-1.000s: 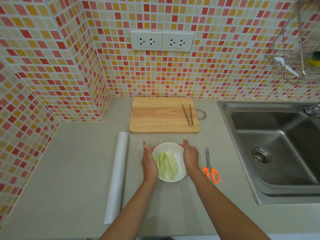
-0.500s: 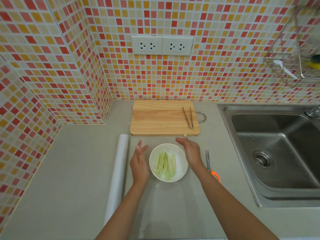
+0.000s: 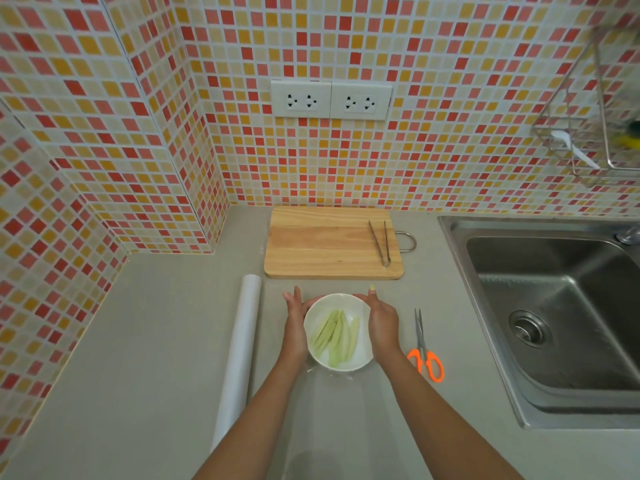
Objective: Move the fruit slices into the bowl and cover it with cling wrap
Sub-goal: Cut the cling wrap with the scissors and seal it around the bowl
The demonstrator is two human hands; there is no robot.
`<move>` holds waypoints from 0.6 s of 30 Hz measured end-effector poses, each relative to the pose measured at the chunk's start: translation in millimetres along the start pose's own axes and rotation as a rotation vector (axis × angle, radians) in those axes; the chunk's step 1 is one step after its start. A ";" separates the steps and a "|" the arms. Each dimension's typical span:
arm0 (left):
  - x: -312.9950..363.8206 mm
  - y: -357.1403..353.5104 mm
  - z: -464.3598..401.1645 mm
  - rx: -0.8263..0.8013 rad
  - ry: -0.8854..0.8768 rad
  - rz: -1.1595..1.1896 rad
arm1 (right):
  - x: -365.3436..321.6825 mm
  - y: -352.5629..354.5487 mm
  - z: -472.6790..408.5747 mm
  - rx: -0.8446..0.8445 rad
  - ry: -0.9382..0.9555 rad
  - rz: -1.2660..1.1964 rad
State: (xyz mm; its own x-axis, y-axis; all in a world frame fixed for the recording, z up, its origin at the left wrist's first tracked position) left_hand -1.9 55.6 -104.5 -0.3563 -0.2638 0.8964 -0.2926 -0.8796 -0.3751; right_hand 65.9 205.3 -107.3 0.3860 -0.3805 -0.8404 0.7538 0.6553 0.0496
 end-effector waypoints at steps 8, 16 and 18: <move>15.6 -5.8 4.3 0.060 0.106 -0.031 | 2.8 4.5 -3.8 0.063 -0.105 0.036; 14.7 13.5 0.8 0.135 -0.120 -0.416 | -28.6 1.5 -13.1 -0.143 0.074 0.129; 21.3 11.9 15.2 0.228 -0.256 -0.428 | -28.5 -8.2 -14.9 -0.233 0.057 0.186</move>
State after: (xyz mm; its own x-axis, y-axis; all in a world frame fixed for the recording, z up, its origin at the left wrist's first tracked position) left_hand 0.5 33.5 -86.3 -0.0119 0.0733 0.9972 -0.1540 -0.9855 0.0706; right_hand 40.8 220.5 -91.8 0.4704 -0.2068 -0.8579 0.5277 0.8451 0.0856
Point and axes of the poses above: each hand's wrist, its own z-axis away from the middle knuckle, its own y-axis out of the back of the hand, x = y × z, the point moved 6 cm from there along -z, towards the middle knuckle, and after that the axes turned 11 degrees about -y, right-handed, at the moved point
